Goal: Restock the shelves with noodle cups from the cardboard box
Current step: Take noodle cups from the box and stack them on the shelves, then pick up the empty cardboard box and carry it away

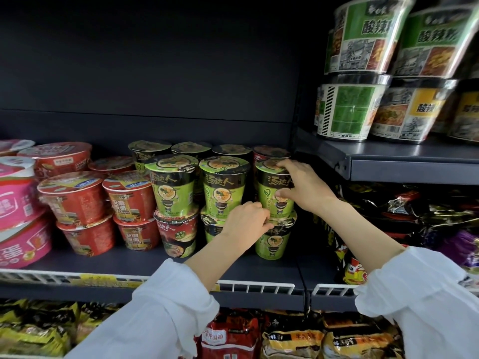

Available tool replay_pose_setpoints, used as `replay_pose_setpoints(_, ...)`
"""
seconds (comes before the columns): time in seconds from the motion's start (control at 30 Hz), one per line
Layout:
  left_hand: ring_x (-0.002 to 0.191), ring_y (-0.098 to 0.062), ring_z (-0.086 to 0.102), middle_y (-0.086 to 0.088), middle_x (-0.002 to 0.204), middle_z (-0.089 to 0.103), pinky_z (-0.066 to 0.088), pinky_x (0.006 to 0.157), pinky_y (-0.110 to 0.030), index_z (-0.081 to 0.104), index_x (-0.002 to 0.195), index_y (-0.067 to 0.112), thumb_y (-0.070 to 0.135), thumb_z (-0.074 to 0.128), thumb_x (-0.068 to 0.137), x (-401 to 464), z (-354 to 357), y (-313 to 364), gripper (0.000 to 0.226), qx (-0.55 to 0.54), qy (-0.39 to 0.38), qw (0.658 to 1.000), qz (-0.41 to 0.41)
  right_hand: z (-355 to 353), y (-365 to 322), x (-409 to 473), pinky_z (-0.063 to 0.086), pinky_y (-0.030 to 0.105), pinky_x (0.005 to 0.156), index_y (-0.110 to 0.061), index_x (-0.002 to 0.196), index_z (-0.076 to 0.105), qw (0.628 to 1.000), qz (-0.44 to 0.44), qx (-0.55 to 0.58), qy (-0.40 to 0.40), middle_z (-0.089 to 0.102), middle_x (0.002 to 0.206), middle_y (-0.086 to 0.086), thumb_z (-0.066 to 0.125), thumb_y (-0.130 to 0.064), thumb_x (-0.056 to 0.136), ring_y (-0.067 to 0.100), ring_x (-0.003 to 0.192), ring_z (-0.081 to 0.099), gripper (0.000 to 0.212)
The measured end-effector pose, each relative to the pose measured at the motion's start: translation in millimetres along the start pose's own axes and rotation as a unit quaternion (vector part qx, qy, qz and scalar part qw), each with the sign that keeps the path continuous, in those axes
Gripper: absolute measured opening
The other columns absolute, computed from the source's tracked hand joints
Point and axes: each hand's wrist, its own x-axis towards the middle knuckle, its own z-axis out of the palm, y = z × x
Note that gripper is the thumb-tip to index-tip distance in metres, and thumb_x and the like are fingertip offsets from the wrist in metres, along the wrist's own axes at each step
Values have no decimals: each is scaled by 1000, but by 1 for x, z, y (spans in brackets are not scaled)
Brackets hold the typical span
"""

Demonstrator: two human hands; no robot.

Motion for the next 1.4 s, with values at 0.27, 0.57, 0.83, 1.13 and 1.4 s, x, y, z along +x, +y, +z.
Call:
replay_pose_setpoints(0.27,107,-21,55,-4,112,57,47,82,-32,59,117,16,38,52,94,0,3,7,33,25,8,1000,-5,1,0,0,27,33,111,-17,140,36,1000,10,-4,-4,35,147,7,71,-20,81,24,137,26,69)
replay_pose_setpoints(0.57,103,-19,56,-2,111,57,49,78,-31,57,118,16,24,44,96,-7,-11,3,27,-31,49,998,-16,-5,-3,-6,13,35,117,-18,147,25,999,-7,-38,-6,11,158,4,64,-17,87,23,145,4,72)
replay_pose_setpoints(0.83,92,-24,64,-2,100,67,53,70,-37,60,108,14,24,46,94,-30,-55,11,22,-55,87,993,-58,-5,-25,-76,36,40,108,-19,142,36,994,-11,-100,40,30,147,8,56,-14,89,27,136,26,57)
replay_pose_setpoints(1.13,77,-22,63,-1,87,69,52,61,-35,64,91,17,28,45,94,-121,-89,69,22,-137,73,987,-34,-31,-55,-224,52,38,78,-13,114,59,987,123,-34,95,60,102,4,48,-19,95,21,91,58,23)
replay_pose_setpoints(1.4,73,-22,62,-3,82,67,49,58,-32,62,93,15,26,42,96,-179,-74,199,23,-239,-26,969,61,-77,-34,-376,54,37,76,-15,115,60,948,300,-62,84,62,105,4,47,-19,96,22,91,61,24)
